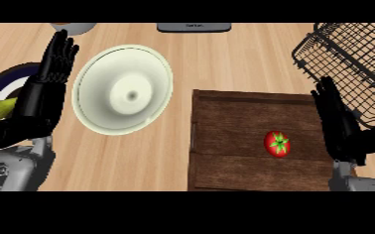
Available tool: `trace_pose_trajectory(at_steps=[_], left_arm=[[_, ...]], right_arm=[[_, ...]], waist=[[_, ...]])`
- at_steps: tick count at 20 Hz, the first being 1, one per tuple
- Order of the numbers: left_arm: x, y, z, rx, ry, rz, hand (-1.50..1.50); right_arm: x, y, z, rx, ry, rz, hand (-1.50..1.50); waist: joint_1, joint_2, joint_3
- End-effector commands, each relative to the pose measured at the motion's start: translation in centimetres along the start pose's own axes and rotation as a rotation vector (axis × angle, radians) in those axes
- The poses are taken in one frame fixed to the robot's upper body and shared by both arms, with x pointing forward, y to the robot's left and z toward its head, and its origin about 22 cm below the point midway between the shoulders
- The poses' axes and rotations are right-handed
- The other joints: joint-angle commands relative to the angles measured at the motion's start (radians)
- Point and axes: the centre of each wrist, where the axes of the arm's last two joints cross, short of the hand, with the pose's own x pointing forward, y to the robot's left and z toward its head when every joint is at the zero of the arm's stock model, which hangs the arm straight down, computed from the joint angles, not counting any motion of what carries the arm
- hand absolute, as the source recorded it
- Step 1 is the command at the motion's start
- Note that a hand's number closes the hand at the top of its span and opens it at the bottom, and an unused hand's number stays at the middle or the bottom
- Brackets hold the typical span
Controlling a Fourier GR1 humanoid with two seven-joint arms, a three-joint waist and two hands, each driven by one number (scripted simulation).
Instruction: Pick the tomato from the tray and place it in the tiered basket
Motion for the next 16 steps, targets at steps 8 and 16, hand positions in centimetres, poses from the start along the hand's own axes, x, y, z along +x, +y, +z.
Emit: trace_pose_trajectory(at_steps=[8,16], left_arm=[[-5.6,3.9,3.7,0.101,0.344,-0.220,0.00],[-6.8,4.2,5.1,0.089,0.418,-0.232,0.00]], right_arm=[[-2.3,-8.8,4.8,-0.405,0.225,0.280,1.50],[3.6,-4.4,11.8,-0.557,0.173,0.232,-1.50]], waist=[[-0.054,0.016,-0.022],[-0.016,-0.029,-0.011]])
